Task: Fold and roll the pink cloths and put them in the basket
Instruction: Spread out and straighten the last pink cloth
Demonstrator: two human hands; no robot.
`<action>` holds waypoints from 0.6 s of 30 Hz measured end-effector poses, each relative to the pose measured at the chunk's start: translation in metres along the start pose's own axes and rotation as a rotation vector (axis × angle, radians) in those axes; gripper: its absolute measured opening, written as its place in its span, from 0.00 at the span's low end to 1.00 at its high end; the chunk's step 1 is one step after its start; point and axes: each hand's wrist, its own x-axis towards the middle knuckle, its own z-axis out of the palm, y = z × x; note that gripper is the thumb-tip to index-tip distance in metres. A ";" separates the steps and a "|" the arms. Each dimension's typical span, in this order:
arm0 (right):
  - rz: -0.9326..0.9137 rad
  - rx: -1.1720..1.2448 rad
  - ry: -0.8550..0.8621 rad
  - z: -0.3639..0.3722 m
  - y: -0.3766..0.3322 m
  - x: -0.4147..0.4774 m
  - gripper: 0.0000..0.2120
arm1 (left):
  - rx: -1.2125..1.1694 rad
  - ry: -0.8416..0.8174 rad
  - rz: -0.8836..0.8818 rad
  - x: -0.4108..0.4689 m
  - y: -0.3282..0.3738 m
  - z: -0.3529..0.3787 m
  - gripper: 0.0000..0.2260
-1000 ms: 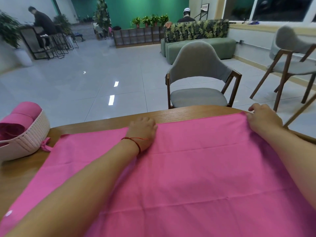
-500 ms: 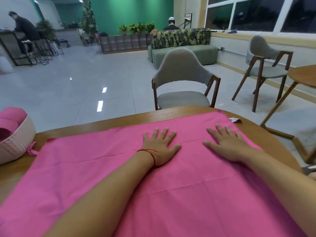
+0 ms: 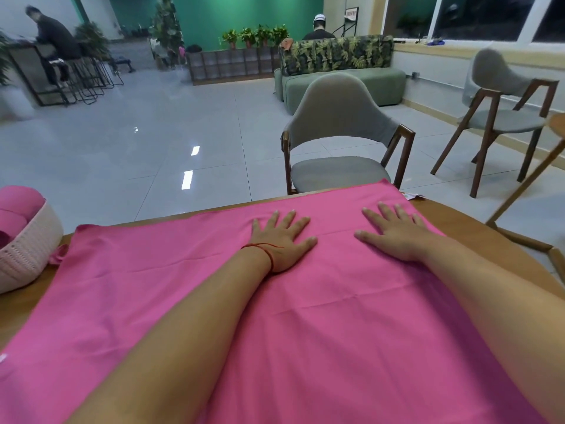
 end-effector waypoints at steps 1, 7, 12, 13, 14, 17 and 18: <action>0.004 -0.003 0.001 0.000 -0.001 0.000 0.45 | 0.001 -0.006 0.000 0.002 -0.001 -0.001 0.33; -0.047 -0.004 0.031 -0.006 -0.037 -0.021 0.36 | -0.052 -0.012 -0.050 -0.025 -0.002 -0.014 0.29; -0.151 -0.005 0.055 0.007 -0.095 -0.047 0.37 | -0.053 0.045 -0.118 -0.092 -0.046 -0.008 0.29; -0.162 0.005 0.058 0.011 -0.107 -0.052 0.37 | -0.059 0.055 -0.133 -0.104 -0.057 -0.005 0.29; -0.175 0.015 0.064 0.013 -0.121 -0.057 0.36 | -0.070 0.073 -0.143 -0.116 -0.067 -0.004 0.30; -0.245 0.009 0.061 0.018 -0.168 -0.073 0.35 | -0.102 0.147 -0.183 -0.158 -0.102 -0.005 0.39; -0.266 0.010 0.048 0.021 -0.180 -0.076 0.35 | -0.100 0.147 -0.200 -0.169 -0.112 -0.003 0.41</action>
